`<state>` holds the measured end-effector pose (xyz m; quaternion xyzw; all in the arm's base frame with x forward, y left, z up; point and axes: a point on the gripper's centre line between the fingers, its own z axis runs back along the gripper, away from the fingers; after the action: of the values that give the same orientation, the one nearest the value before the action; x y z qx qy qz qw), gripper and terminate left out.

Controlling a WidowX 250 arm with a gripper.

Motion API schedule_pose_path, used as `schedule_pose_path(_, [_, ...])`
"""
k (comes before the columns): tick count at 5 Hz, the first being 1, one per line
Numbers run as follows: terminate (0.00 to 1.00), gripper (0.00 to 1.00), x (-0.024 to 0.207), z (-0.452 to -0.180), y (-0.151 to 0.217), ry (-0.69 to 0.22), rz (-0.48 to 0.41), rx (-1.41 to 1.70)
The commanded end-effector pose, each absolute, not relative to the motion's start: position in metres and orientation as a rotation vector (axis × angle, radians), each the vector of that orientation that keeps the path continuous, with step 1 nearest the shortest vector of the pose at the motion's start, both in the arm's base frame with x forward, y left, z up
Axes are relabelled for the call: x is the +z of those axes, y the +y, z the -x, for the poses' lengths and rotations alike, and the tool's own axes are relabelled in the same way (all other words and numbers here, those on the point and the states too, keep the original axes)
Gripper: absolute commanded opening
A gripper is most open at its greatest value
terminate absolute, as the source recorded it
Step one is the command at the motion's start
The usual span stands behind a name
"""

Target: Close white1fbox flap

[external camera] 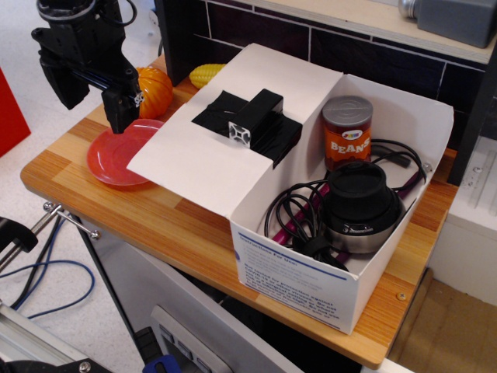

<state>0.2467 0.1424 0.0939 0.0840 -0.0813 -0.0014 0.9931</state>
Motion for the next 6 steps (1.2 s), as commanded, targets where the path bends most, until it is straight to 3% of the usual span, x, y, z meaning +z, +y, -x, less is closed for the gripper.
schedule_pose_path(1, [0.0,1.0,0.094,-0.247,0.142,-0.163,-0.168,-0.003])
schedule_pose_path(3, [0.0,1.0,0.084,-0.24,0.121,-0.179,-0.186,0.048])
schedule_pose_path(4, [0.0,1.0,0.082,-0.243,0.116,-0.171,-0.129,0.056])
schedule_pose_path(5, [0.0,1.0,0.089,-0.246,0.108,-0.163,-0.078,0.055])
schedule_pose_path(6, [0.0,1.0,0.112,-0.246,0.104,-0.167,-0.074,0.013])
